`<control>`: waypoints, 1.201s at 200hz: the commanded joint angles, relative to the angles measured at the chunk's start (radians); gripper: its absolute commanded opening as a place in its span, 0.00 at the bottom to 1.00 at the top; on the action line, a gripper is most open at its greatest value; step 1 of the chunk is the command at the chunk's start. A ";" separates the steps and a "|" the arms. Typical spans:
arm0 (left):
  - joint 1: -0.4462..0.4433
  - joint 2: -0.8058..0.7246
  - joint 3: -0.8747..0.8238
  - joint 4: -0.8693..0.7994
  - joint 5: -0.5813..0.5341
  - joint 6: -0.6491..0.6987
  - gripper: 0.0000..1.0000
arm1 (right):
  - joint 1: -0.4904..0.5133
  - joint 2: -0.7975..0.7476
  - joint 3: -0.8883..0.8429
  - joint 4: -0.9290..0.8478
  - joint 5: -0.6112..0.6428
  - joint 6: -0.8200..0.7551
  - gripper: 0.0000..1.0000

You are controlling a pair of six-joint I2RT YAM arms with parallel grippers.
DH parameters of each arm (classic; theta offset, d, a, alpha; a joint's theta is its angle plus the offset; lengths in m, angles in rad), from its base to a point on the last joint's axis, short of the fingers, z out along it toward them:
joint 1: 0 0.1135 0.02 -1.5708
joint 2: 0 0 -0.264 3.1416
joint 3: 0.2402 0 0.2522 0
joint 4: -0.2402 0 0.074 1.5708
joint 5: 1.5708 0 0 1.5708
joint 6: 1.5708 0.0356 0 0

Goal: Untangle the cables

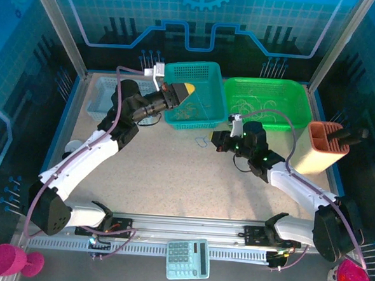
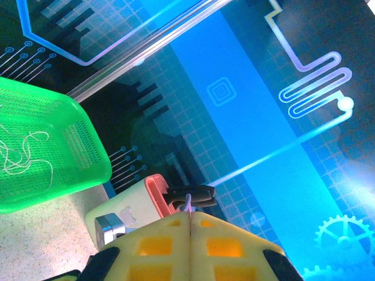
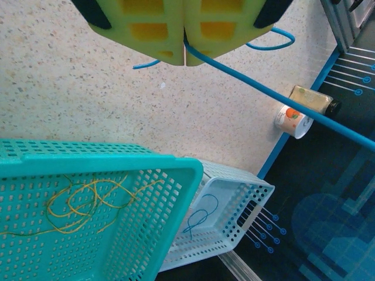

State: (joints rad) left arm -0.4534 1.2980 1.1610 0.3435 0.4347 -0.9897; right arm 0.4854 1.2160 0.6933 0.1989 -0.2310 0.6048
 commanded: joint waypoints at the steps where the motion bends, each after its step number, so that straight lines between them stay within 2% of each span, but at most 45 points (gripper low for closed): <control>1: 0.016 -0.031 0.101 0.148 -0.014 0.028 0.00 | 0.011 0.048 -0.035 -0.155 0.082 0.003 0.00; 59: 0.019 -0.052 0.099 0.125 -0.037 0.040 0.00 | 0.021 0.075 -0.031 -0.164 0.106 0.010 0.19; 81: 0.031 -0.053 0.118 0.098 -0.039 0.056 0.00 | 0.021 0.078 -0.040 -0.164 0.112 0.013 0.23; 110: 0.070 -0.054 0.135 0.071 -0.046 0.075 0.00 | 0.021 0.075 -0.046 -0.172 0.124 0.010 0.24; 129: 0.114 -0.054 0.154 0.046 -0.051 0.096 0.00 | 0.020 0.066 -0.048 -0.186 0.131 0.003 0.33; 159: 0.181 -0.046 0.212 -0.041 -0.061 0.183 0.00 | 0.012 0.024 -0.046 -0.226 0.141 -0.012 0.56; 179: 0.223 -0.042 0.250 -0.100 -0.084 0.247 0.00 | 0.003 -0.029 -0.033 -0.274 0.153 -0.024 0.66; 194: 0.250 -0.038 0.273 -0.133 -0.105 0.294 0.00 | -0.003 -0.078 -0.016 -0.318 0.160 -0.036 0.70; 240: 0.318 -0.002 0.323 -0.196 -0.187 0.434 0.00 | -0.026 -0.230 0.058 -0.472 0.185 -0.090 0.74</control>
State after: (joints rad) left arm -0.1684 1.2682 1.4425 0.1936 0.3084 -0.6716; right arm 0.4782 1.0554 0.6868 -0.1627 -0.0738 0.5625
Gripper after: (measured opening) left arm 0.052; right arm 0.728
